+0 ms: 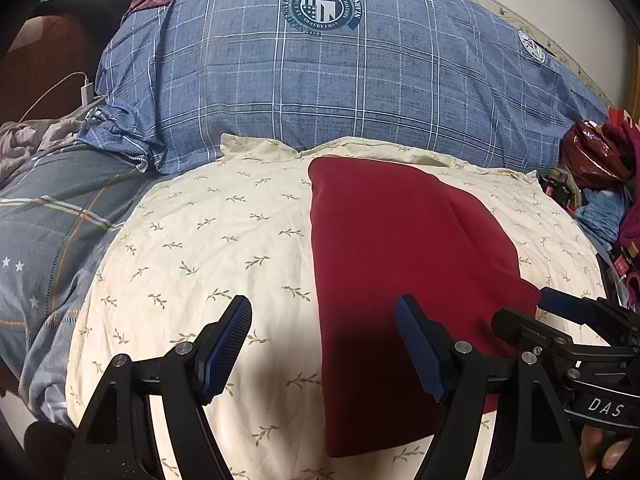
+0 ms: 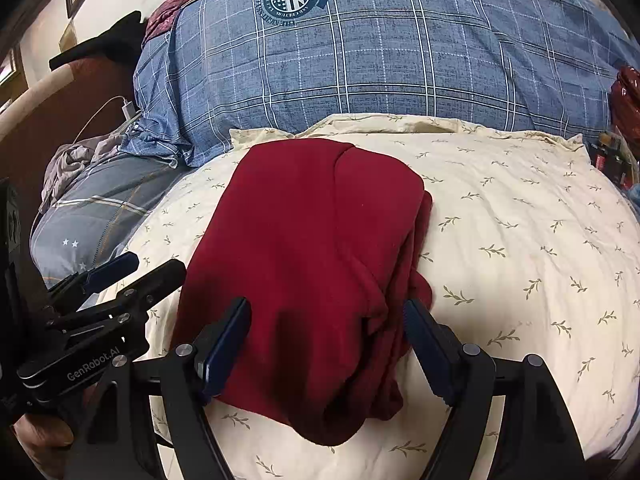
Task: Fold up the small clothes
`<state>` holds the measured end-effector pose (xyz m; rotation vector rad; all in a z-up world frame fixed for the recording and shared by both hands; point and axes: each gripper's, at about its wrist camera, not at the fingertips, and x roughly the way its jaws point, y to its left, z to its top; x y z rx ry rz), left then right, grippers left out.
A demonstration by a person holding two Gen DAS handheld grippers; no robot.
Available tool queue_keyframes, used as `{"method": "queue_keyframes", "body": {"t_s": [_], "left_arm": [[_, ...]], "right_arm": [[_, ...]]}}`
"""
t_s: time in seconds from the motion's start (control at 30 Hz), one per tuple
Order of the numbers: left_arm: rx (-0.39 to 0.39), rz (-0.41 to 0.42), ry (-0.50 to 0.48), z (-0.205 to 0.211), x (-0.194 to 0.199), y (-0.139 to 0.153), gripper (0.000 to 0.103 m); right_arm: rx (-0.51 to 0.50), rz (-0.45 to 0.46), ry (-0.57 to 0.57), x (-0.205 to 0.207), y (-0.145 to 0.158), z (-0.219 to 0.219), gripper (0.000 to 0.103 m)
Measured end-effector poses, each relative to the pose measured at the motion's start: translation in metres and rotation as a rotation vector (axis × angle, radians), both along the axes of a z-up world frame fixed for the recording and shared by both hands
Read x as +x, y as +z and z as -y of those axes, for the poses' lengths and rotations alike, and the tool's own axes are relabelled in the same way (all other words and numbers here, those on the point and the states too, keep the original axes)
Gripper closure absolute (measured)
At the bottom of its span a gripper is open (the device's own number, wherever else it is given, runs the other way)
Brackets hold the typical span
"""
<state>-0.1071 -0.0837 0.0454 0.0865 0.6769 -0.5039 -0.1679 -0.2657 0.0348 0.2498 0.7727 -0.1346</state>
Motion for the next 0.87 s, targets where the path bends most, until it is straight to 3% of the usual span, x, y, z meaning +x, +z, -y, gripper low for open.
{"method": "queue_keyframes", "body": {"t_s": [0.6,0.73,0.87], "left_arm": [[0.005,-0.003,-0.007,0.006,-0.001,0.000,0.029],[-0.033,-0.002,-0.038,0.003,0.000,-0.001,0.029],[-0.080,-0.060,-0.035,-0.009,0.014,-0.003,0.029]], "right_arm": [[0.000,-0.014,0.008,0.004,-0.002,-0.004,0.023],[0.005,-0.010,0.007,0.004,-0.002,-0.002,0.023],[0.010,0.011,-0.011,0.002,0.003,0.009,0.023]]}}
